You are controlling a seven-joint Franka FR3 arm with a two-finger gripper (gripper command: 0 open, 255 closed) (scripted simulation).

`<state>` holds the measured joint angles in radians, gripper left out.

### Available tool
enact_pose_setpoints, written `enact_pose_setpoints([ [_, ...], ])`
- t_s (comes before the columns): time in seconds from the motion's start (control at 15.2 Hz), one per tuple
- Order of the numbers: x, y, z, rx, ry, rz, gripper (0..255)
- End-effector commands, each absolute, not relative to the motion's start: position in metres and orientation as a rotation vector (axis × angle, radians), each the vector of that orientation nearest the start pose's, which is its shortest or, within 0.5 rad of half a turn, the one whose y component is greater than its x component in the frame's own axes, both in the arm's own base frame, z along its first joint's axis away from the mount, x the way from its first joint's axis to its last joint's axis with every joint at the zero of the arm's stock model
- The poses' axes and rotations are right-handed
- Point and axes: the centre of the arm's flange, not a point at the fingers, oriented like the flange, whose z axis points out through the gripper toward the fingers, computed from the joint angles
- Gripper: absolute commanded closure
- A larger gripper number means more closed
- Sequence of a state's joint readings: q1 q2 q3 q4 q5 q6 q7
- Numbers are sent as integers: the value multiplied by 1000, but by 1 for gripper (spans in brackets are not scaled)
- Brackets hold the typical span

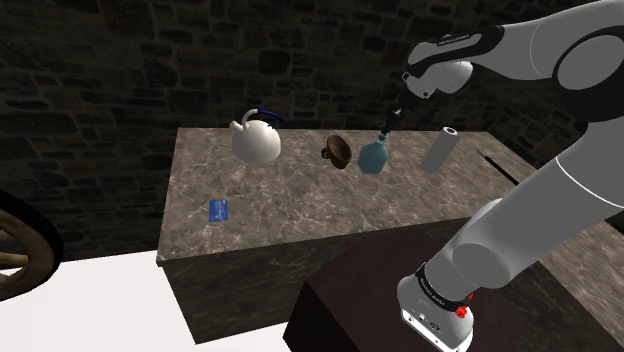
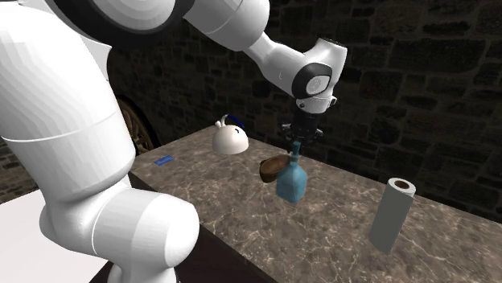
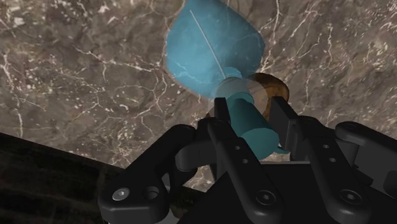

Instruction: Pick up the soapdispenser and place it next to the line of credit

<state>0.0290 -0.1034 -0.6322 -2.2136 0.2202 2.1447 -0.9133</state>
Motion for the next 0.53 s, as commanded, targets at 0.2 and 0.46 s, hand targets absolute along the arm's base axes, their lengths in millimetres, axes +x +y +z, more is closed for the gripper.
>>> enact_pose_setpoints([
  [0.2,427,-288,416,-2944,-285,-261,255],
  [0.46,427,-288,437,-2944,-285,-261,255],
])
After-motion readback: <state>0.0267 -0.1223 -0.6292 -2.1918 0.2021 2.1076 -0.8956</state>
